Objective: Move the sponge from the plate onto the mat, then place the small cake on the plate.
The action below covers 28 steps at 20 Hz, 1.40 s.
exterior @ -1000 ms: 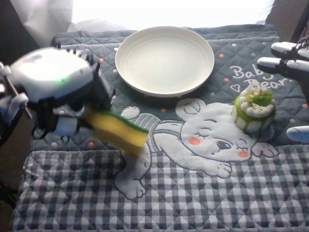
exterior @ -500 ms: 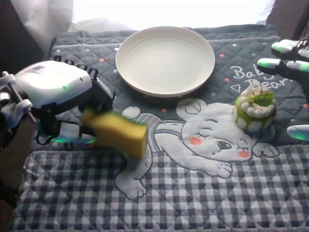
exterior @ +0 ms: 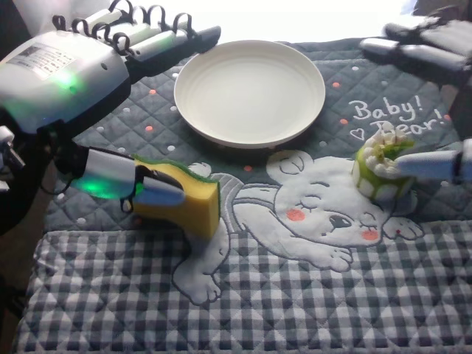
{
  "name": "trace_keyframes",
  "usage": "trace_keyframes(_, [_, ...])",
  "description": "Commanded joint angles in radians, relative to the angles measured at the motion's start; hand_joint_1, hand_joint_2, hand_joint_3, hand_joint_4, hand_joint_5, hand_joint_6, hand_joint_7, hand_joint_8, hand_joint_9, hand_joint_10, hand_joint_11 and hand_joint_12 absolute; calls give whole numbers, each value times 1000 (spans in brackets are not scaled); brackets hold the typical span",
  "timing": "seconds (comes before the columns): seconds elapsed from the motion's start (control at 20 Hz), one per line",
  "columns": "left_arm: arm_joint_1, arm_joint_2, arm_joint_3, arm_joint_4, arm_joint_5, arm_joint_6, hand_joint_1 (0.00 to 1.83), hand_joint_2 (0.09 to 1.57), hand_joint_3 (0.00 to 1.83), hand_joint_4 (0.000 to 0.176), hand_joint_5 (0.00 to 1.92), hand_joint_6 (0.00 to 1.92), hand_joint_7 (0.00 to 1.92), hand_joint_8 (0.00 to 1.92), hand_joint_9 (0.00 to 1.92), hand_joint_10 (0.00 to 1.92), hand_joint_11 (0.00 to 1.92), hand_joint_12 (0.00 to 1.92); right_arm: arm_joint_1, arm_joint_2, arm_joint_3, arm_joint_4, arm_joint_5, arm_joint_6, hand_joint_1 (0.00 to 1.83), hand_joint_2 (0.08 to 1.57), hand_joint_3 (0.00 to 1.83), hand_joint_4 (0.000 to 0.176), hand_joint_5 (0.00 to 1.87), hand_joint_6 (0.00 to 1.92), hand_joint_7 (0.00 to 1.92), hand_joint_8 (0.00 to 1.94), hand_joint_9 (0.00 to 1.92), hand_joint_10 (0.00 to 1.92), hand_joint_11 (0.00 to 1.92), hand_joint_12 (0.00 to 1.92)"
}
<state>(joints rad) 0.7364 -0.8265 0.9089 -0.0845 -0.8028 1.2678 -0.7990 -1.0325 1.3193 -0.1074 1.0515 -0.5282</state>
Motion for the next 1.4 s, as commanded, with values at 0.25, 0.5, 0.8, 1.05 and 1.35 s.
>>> trace_keyframes(0.25, [26, 7, 0, -51, -137, 1, 710, 688, 9, 176, 0, 0, 0, 0, 0, 0, 0, 0, 21, -48, 73, -94, -89, 110, 760, 810, 0, 176, 19, 0, 0, 0, 1, 0, 82, 40])
trace_keyframes(0.5, [53, 4, 0, -80, -150, 0, 767, 710, 16, 176, 0, 0, 0, 0, 0, 0, 0, 0, 34, -52, 79, -151, -147, 118, 844, 783, 1, 176, 84, 0, 39, 0, 178, 5, 40, 884])
trace_keyframes(0.8, [69, -8, 1, -92, -137, 0, 796, 712, 13, 176, 0, 0, 0, 0, 0, 0, 0, 0, 68, -68, 102, -178, -159, 125, 998, 863, 0, 77, 525, 1, 536, 2, 574, 20, 254, 993])
trace_keyframes(1.05, [86, -10, 0, -95, -134, -7, 769, 736, 21, 176, 0, 0, 19, 5, 1, 0, 11, 6, 136, 7, 103, -273, -198, 163, 1271, 1013, 2, 0, 1090, 417, 1257, 494, 1302, 125, 881, 1080])
trace_keyframes(1.35, [101, -14, 1, -106, -144, -18, 757, 775, 0, 176, 5, 1, 77, 3, 88, 3, 0, 380, 320, 12, 107, -393, -235, 163, 1388, 1055, 0, 0, 1013, 894, 1222, 394, 1068, 1119, 930, 1236])
